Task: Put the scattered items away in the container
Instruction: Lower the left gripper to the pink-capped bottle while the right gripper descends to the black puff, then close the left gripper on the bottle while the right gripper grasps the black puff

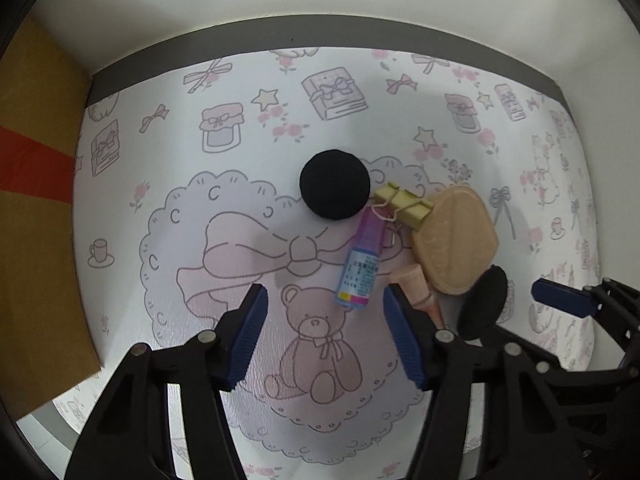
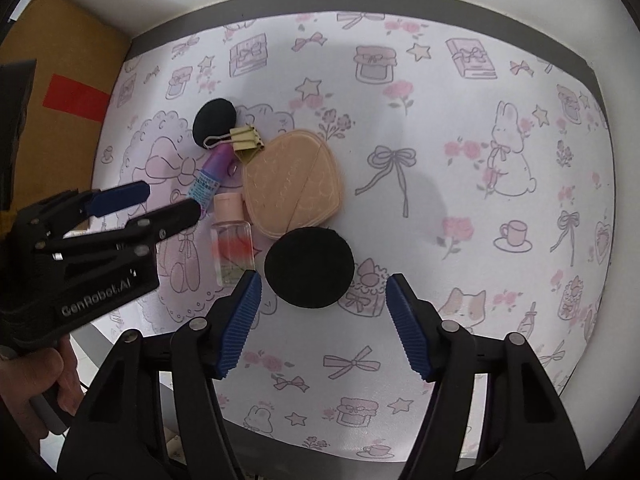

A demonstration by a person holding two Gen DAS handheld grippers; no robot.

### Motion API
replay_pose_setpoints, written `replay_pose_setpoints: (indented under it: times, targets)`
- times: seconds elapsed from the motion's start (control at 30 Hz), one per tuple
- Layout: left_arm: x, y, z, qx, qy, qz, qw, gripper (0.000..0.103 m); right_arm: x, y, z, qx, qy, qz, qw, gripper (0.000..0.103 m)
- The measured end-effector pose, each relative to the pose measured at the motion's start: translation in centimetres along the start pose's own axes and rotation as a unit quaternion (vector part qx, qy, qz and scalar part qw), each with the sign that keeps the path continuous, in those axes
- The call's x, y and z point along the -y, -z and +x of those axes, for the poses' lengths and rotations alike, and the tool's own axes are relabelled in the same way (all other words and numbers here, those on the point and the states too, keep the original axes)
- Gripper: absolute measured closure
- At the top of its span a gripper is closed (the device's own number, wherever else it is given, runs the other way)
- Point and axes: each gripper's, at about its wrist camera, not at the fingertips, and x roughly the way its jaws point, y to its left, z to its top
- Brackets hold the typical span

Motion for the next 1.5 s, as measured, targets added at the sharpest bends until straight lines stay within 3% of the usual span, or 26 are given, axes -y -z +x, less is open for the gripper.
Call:
replay_pose_setpoints:
  times: [0.53,0.7,0.8,1.13,1.5]
  targets:
    - [1.6,-0.6,1.4,-0.012,-0.01,0.033,0.9993,0.062,-0.6,-0.8,2.4,-0.021,0.011,0.0,1.0,0.038]
    - [2.1,-0.6,1.4,-0.016,-0.003,0.036,0.9992,0.078,-1.3,-1.0,2.7,-0.019,0.032,-0.007,0.999,0.048]
    - [2.4,-0.4,1.3,-0.018,0.0,0.038,0.9991,0.082,-1.2,-1.1,2.7,-0.019,0.031,-0.007,0.999,0.05]
    - [0.8,-0.1,0.0,-0.008,0.009,0.03,0.9995,0.084,-0.5,-0.9,1.6,-0.009,0.025,0.0,1.0,0.052]
    - [0.8,0.1,-3.9,0.018,0.017,0.018,0.9995,0.084,-1.4,-1.4,-2.0,0.028,0.027,0.001,0.999,0.052]
